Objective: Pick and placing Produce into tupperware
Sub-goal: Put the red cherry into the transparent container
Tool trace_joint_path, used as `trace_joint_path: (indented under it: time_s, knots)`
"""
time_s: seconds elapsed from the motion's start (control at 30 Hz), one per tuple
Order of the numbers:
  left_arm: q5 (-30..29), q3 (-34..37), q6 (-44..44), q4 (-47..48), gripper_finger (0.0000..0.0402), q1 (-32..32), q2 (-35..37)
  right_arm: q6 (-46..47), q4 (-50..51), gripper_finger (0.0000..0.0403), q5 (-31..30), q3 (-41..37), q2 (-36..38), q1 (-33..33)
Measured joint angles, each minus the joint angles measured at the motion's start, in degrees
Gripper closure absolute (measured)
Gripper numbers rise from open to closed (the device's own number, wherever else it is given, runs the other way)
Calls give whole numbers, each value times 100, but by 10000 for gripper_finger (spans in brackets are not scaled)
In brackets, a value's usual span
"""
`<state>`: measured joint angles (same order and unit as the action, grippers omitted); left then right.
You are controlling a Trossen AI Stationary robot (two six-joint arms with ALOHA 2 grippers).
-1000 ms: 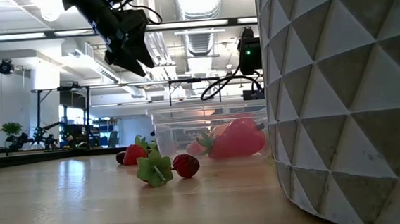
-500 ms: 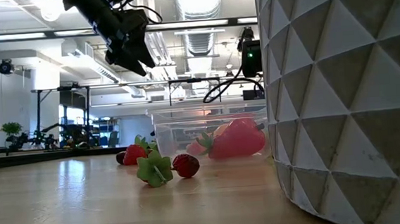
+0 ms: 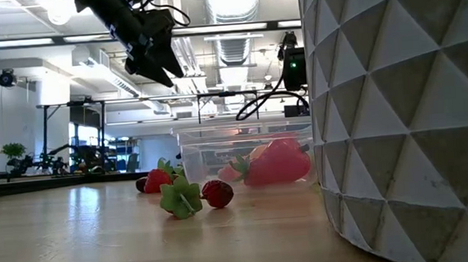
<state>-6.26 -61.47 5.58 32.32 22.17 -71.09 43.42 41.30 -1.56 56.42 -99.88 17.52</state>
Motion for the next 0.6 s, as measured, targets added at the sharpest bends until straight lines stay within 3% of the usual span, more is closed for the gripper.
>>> trace_joint_path:
  time_s: [0.33,0.6]
  knots:
    - [-2,0,331,-65,88,0,0,-237,0,312,245,6,125,-2]
    - [68,0,1781,-65,88,-116,-11,-671,-11,311,358,33,662,-27]
